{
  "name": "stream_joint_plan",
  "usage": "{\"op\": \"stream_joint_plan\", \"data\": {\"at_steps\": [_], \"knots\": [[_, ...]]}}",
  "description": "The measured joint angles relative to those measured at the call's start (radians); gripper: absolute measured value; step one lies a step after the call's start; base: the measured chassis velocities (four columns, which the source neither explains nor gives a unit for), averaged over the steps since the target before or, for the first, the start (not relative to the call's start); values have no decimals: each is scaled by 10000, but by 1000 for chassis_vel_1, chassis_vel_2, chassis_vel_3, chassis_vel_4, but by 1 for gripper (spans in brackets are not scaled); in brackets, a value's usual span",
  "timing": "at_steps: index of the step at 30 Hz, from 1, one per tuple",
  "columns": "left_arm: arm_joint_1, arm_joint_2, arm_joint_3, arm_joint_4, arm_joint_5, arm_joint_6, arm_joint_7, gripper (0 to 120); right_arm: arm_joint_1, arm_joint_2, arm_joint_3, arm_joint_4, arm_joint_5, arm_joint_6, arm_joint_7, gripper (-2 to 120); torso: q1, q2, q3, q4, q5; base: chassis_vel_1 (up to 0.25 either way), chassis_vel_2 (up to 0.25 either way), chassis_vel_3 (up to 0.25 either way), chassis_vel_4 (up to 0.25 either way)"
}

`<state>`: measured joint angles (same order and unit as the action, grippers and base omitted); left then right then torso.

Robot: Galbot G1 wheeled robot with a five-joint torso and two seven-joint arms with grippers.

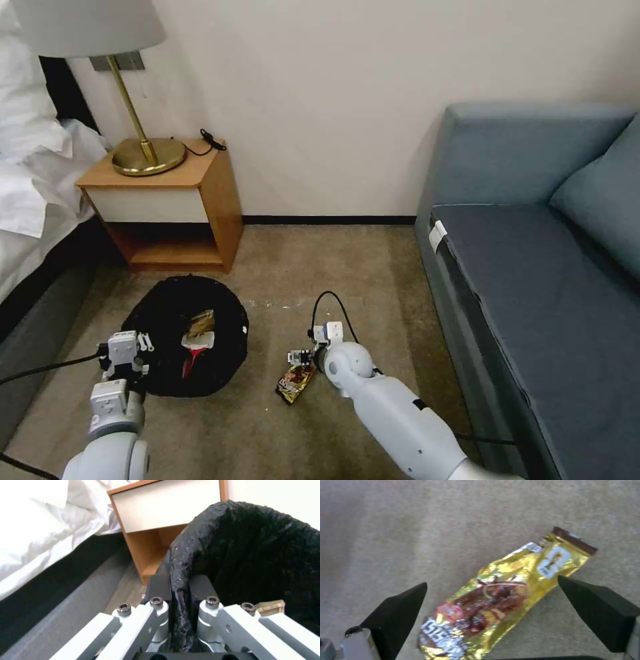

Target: Pick up the trash bin, then pick up the garbage on the floor and place it into the trash bin.

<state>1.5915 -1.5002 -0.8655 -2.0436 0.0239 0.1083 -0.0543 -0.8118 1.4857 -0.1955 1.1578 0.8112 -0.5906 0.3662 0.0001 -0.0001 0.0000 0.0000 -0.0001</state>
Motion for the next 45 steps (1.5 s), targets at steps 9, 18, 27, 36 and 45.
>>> {"op": "stream_joint_plan", "data": {"at_steps": [9, 18, 27, 36, 45], "knots": [[2, -68, 37, 24, 55, -4, 0, 7, -136, -27, 93, -295, -272, 223, -5, 100, 0, 0, 0, 0, 0, 0, 0, 0, 0], [-4, -36, 21, 48, 61, -9, 0, 7, -103, 349, 248, -1023, -704, 618, -393, 92, -1, 0, 0, 0, 1, 0, 0, 0, 0], [-38, 38, 3, 109, 26, -15, -5, 7, -27, 400, 215, -1368, -1138, 993, -661, 56, -1, 0, 0, 0, 1, 0, 0, 0, 0], [-93, 52, 34, 148, 29, -16, -13, 7, -71, 259, 175, -1451, -1597, 1358, -952, 26, -1, 0, 0, 0, 1, 0, 0, 0, 0], [-78, 64, 36, 167, 29, -15, -17, 7, -192, 44, 1, -1405, -2148, 2636, -1615, 0, 0, 0, 0, 1, 2, 0, 0, 0, 0]]}}
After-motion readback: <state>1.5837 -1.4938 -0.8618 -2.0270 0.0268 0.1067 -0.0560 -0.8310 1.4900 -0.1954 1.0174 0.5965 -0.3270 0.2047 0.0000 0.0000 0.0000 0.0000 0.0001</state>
